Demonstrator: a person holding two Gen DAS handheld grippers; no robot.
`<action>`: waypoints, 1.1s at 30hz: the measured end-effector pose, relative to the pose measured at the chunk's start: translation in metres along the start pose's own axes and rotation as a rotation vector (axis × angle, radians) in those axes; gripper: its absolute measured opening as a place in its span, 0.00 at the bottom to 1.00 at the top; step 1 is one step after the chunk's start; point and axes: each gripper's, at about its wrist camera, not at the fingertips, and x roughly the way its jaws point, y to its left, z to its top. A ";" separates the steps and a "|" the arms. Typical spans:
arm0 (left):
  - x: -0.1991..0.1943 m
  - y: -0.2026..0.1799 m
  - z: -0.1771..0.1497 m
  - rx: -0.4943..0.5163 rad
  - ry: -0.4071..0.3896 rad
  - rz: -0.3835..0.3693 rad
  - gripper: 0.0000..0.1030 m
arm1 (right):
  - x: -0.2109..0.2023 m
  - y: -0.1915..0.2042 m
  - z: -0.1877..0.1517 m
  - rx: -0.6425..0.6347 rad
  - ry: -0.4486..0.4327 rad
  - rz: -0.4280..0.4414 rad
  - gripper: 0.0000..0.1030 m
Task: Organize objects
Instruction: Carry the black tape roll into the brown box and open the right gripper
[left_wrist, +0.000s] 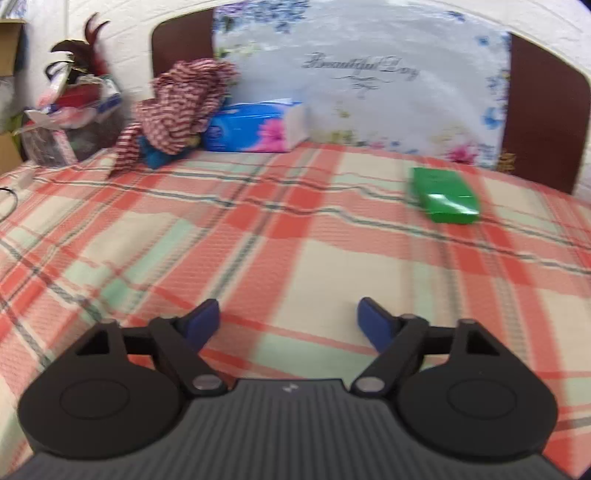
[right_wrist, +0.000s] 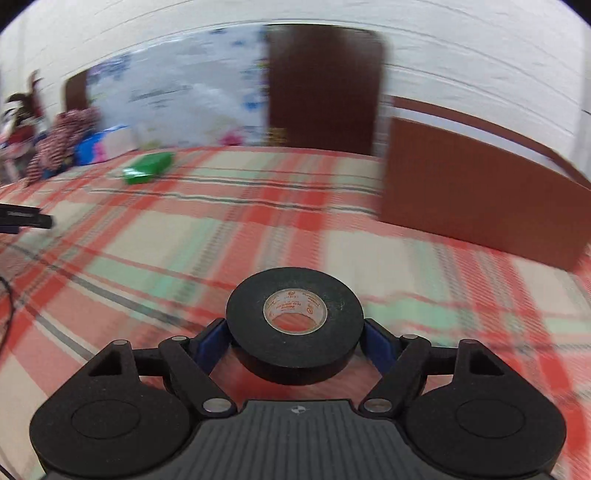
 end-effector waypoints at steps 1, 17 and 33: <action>-0.007 -0.014 0.001 0.002 0.008 -0.074 0.73 | -0.007 -0.011 -0.006 0.030 -0.005 -0.016 0.74; -0.068 -0.281 -0.012 0.401 0.358 -0.722 0.33 | -0.017 -0.024 -0.021 0.031 -0.037 -0.032 0.76; -0.083 -0.316 0.048 0.359 0.179 -0.753 0.29 | -0.036 -0.040 0.019 0.050 -0.327 -0.070 0.63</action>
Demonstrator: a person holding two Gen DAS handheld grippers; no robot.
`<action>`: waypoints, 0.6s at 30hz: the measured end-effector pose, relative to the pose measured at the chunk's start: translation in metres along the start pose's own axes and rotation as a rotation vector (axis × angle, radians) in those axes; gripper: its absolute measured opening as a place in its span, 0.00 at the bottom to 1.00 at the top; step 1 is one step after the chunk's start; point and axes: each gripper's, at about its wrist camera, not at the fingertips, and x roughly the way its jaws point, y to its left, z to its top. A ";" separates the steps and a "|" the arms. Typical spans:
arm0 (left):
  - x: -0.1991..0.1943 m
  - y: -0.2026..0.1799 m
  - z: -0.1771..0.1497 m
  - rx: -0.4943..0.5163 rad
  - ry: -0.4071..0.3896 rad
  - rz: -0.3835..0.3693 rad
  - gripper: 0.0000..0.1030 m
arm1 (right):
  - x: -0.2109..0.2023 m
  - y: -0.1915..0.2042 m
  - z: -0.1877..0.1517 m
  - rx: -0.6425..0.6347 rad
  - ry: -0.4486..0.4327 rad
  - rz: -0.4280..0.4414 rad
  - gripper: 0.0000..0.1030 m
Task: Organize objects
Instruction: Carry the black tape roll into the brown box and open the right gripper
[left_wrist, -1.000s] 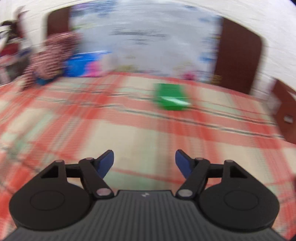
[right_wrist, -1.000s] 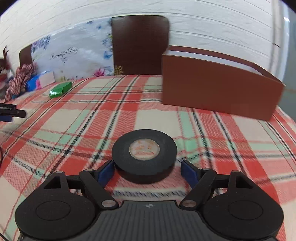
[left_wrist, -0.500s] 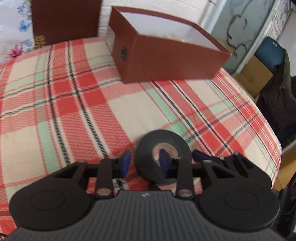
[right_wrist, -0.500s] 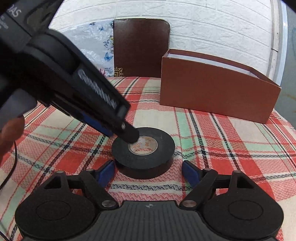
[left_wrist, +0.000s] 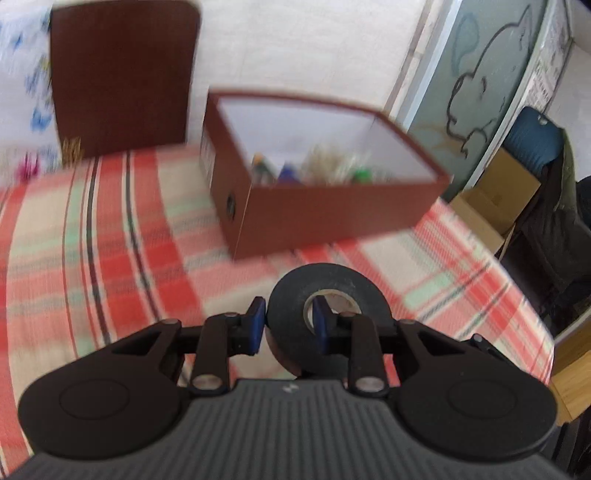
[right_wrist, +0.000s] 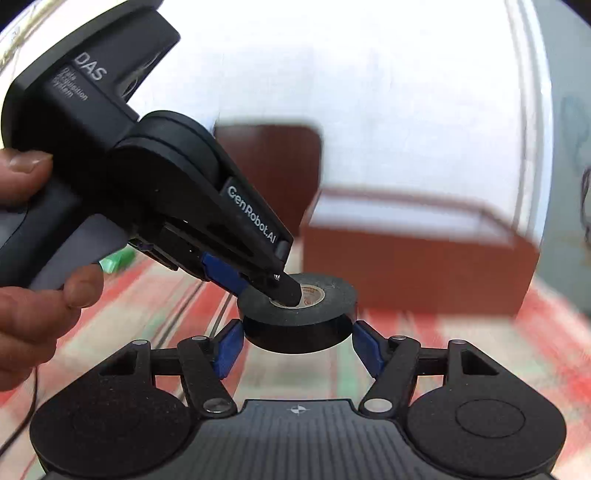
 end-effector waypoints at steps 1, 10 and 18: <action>-0.001 -0.005 0.014 0.022 -0.028 0.004 0.29 | 0.004 -0.005 0.010 -0.002 -0.030 -0.008 0.63; 0.048 -0.055 0.111 0.146 -0.119 -0.007 0.29 | 0.055 -0.076 0.065 0.025 -0.130 -0.098 0.63; 0.134 -0.082 0.144 0.173 -0.118 0.033 0.36 | 0.122 -0.130 0.070 0.029 -0.046 -0.212 0.63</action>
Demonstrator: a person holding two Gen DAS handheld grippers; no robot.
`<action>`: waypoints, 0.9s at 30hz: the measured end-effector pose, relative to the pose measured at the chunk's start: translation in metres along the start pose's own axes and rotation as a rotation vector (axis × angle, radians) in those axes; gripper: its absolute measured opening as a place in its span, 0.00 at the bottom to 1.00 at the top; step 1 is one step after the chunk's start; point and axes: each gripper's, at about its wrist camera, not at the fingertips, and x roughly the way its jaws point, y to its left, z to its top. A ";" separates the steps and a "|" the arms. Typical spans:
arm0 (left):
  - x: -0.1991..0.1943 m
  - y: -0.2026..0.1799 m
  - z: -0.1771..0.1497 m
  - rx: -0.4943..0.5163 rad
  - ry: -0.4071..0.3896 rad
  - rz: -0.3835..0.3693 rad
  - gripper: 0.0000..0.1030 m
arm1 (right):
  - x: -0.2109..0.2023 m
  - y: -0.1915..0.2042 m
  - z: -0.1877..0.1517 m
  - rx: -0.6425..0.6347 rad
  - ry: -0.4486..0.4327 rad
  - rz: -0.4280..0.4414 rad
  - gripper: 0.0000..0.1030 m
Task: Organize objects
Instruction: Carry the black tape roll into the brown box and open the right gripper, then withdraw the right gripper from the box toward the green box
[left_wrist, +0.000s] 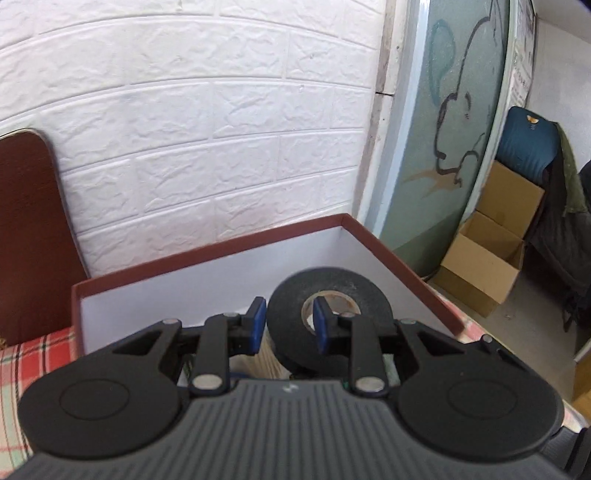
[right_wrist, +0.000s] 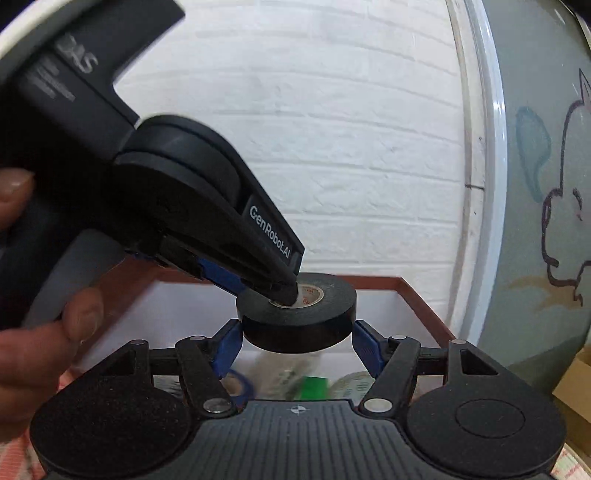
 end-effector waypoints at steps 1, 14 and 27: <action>0.010 -0.002 -0.001 0.005 0.012 0.048 0.48 | 0.013 -0.001 -0.003 -0.022 0.031 -0.043 0.63; -0.015 0.005 -0.039 -0.028 0.027 0.157 0.49 | -0.048 0.010 -0.022 0.031 -0.105 -0.090 0.67; -0.095 -0.003 -0.091 0.004 0.017 0.231 0.52 | -0.110 0.032 -0.062 0.140 -0.004 -0.008 0.68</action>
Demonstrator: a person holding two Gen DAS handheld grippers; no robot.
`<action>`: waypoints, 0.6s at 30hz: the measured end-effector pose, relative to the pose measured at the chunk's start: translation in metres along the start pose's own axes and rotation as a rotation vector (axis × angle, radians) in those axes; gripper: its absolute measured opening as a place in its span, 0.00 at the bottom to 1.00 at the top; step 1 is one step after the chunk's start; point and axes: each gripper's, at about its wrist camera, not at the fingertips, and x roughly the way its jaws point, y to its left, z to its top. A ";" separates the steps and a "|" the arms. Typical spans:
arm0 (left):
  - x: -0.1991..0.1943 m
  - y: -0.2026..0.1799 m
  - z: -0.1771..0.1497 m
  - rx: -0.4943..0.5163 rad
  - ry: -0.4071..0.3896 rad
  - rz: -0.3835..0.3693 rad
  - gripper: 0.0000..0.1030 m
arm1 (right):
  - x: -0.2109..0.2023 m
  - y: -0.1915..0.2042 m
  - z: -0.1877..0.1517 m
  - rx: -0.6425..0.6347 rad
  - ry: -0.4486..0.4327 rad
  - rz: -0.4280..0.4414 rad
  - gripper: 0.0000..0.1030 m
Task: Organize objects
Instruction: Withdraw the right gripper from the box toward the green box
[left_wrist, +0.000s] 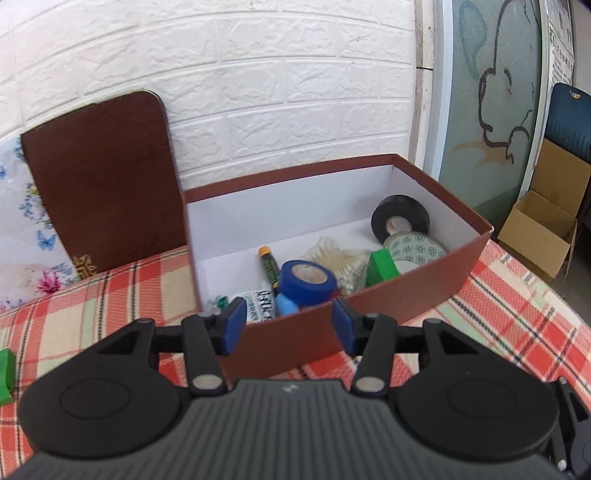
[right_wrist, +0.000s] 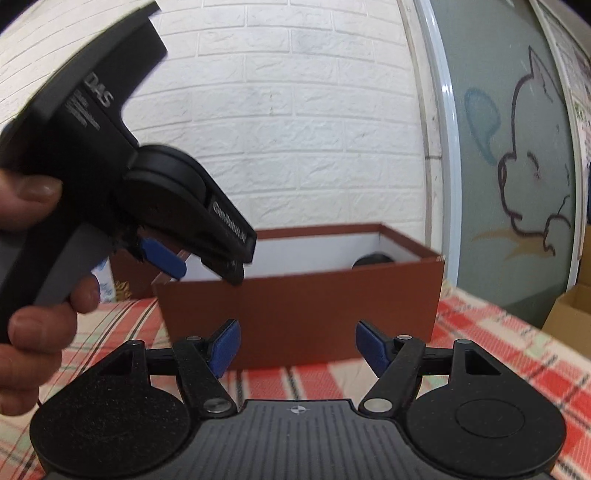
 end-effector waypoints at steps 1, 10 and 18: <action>-0.005 0.002 -0.005 0.001 0.002 0.010 0.52 | 0.000 0.000 -0.003 0.012 0.019 0.011 0.68; -0.028 0.035 -0.060 -0.026 0.068 0.089 0.54 | -0.016 0.019 -0.027 0.070 0.186 0.110 0.68; -0.039 0.081 -0.104 -0.087 0.127 0.172 0.54 | -0.024 0.060 -0.041 -0.003 0.263 0.191 0.61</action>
